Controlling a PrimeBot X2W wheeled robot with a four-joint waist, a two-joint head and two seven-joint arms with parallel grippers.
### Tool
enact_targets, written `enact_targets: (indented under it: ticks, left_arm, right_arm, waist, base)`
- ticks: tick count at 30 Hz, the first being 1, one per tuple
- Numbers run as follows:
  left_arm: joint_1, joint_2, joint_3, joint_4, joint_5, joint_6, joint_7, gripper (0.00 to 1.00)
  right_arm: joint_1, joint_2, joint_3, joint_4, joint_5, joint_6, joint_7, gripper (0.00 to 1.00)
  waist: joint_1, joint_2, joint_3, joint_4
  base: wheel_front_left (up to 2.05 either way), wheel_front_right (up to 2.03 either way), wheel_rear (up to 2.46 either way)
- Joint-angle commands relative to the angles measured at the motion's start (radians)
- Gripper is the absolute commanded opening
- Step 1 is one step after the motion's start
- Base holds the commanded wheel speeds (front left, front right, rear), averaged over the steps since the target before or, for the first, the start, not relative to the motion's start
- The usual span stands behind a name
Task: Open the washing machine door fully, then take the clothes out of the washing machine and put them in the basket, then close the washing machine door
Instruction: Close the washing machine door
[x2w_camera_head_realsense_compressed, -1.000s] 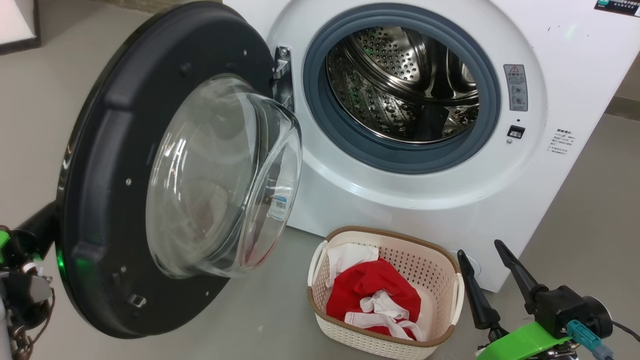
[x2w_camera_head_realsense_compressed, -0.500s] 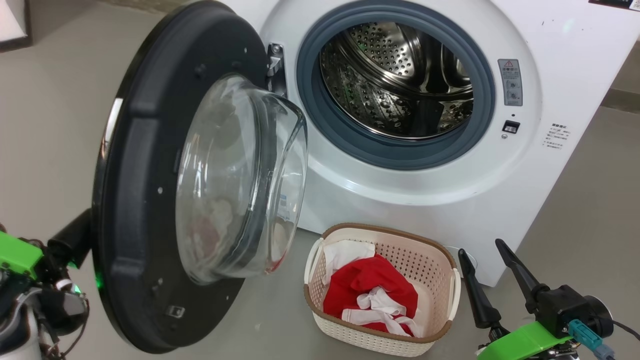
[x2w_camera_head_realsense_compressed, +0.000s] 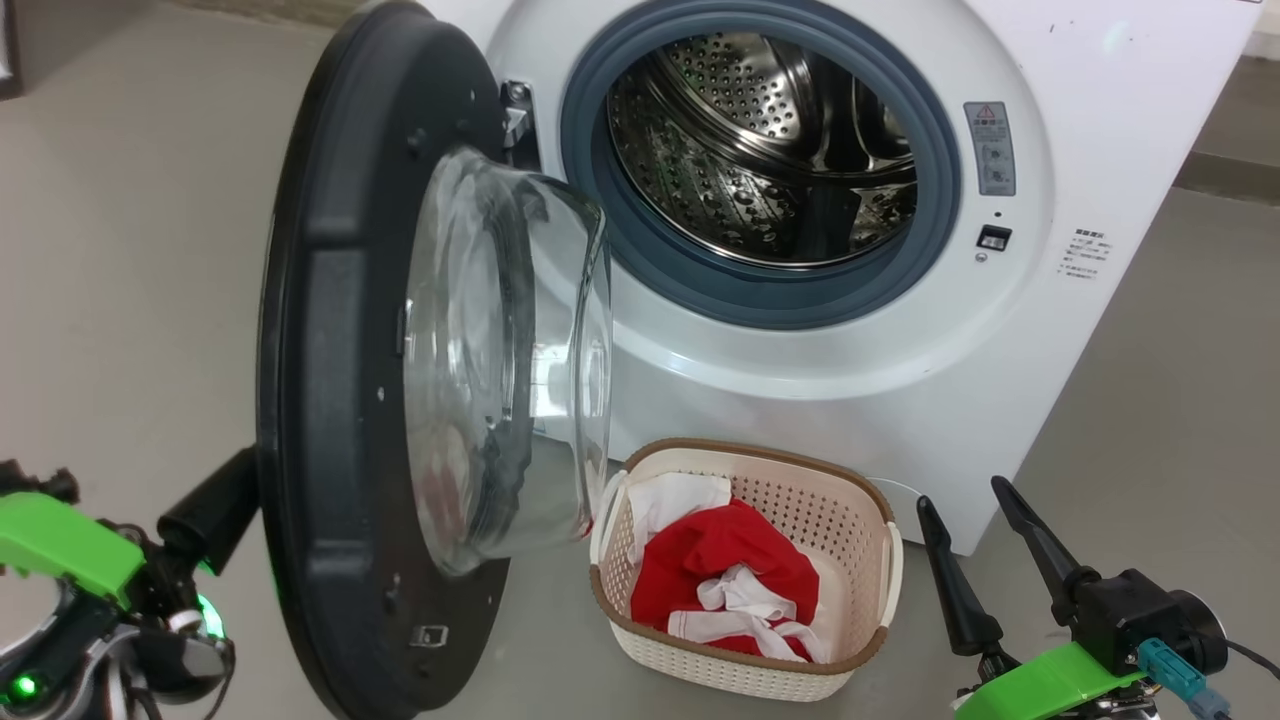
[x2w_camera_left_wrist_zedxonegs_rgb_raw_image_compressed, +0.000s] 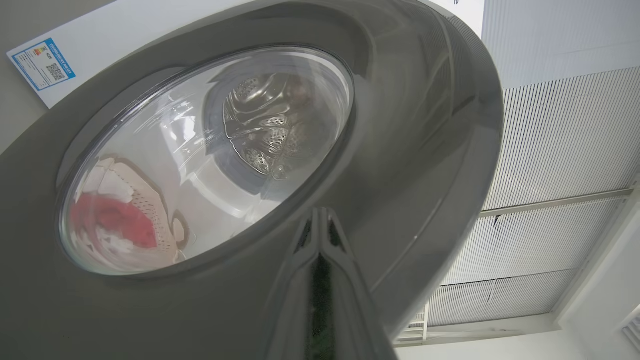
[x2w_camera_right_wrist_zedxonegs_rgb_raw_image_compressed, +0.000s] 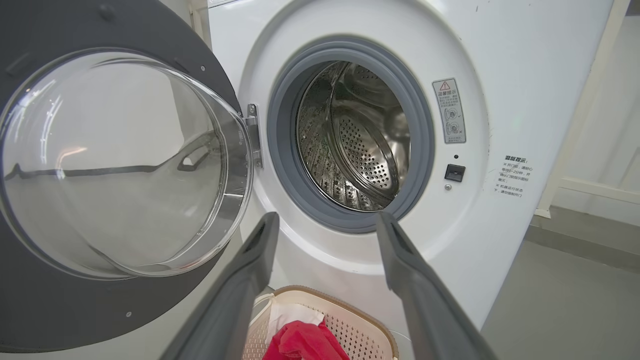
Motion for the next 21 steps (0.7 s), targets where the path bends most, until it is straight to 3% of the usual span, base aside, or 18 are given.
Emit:
enact_targets:
  ticks: [1,21]
  left_arm:
    - [0.007,0.013,-0.001,-0.051,-0.02,0.009,-0.001,0.0]
    - [0.101,0.012,-0.132,-0.156,-0.157,0.029,-0.115,0.0]
  right_arm:
    - [-0.03,-0.01,0.02,-0.029,0.0,0.005,-0.012,1.0]
    - [-0.032,-0.01,0.015,-0.032,0.003,0.005,-0.012,1.0]
  waist:
    - [0.0,-0.0001,0.004,-0.009]
    - [0.0,-0.0001,0.019,-0.069]
  base:
    - [0.0,0.0,0.0]
    - [0.0,0.0,0.0]
